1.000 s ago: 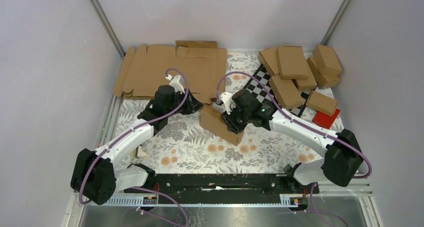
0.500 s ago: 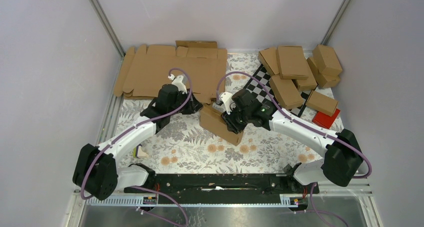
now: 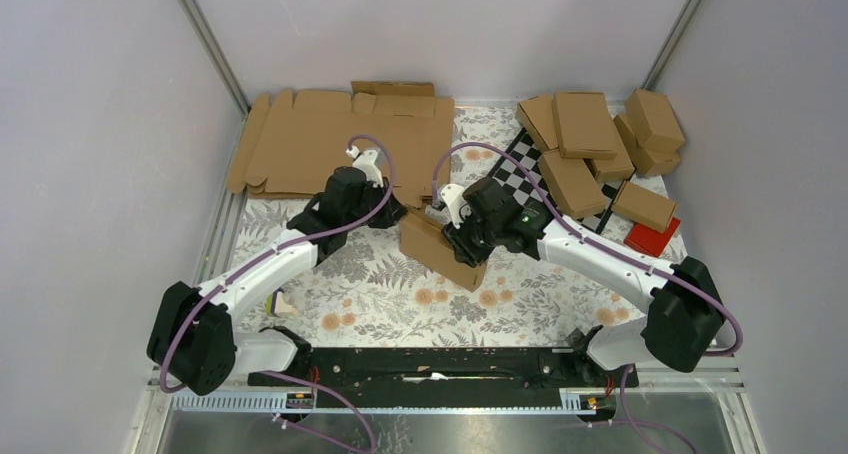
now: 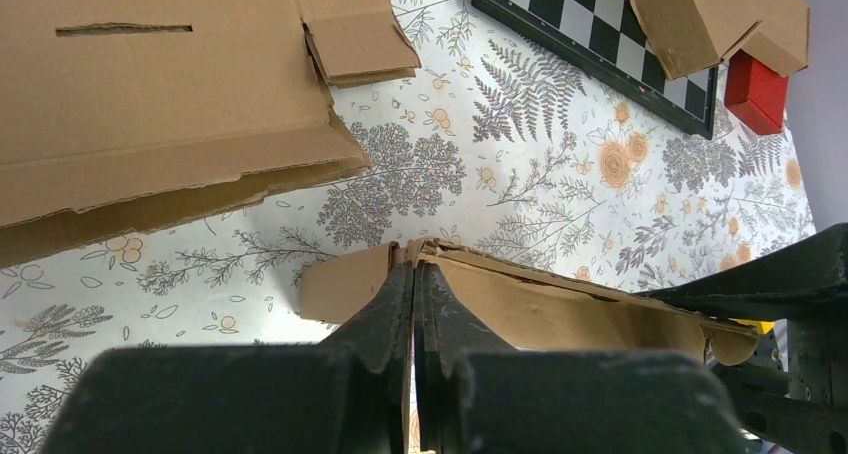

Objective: Fold the paper box

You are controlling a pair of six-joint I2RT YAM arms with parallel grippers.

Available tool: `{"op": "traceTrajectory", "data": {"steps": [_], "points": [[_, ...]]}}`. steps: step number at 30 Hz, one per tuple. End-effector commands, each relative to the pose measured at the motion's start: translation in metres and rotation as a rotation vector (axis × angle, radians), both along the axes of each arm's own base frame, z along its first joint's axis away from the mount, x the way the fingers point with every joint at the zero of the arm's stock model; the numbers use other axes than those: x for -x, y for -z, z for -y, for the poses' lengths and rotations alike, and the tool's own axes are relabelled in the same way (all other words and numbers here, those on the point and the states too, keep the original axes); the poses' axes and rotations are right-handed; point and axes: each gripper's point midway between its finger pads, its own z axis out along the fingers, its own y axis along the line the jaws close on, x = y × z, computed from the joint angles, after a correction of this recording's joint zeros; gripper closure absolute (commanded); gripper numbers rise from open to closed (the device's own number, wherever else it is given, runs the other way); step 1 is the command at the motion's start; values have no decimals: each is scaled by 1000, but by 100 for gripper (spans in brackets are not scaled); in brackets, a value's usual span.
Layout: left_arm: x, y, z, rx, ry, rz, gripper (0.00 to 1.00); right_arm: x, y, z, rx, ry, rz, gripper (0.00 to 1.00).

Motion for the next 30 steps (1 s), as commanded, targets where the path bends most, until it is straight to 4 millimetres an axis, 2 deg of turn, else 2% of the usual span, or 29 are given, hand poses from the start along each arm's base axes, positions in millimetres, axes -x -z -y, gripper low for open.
{"op": "traceTrajectory", "data": {"steps": [1, 8, 16, 21, 30], "points": [[-1, -14, 2, -37, -17, 46, 100, 6, 11, 8, 49, 18, -59, 66], [5, 6, -5, -159, -75, 116, 100, 2, 10, 7, 53, 39, -53, 64], [6, 12, -24, -199, -125, 189, 100, 3, 7, 8, 59, 30, -51, 62], [11, 16, -16, -169, -71, 212, 100, 2, 5, 7, 58, 21, -46, 62], [15, 30, -42, -242, -135, 266, 100, 5, 7, 6, 58, -10, -54, 61]]}}
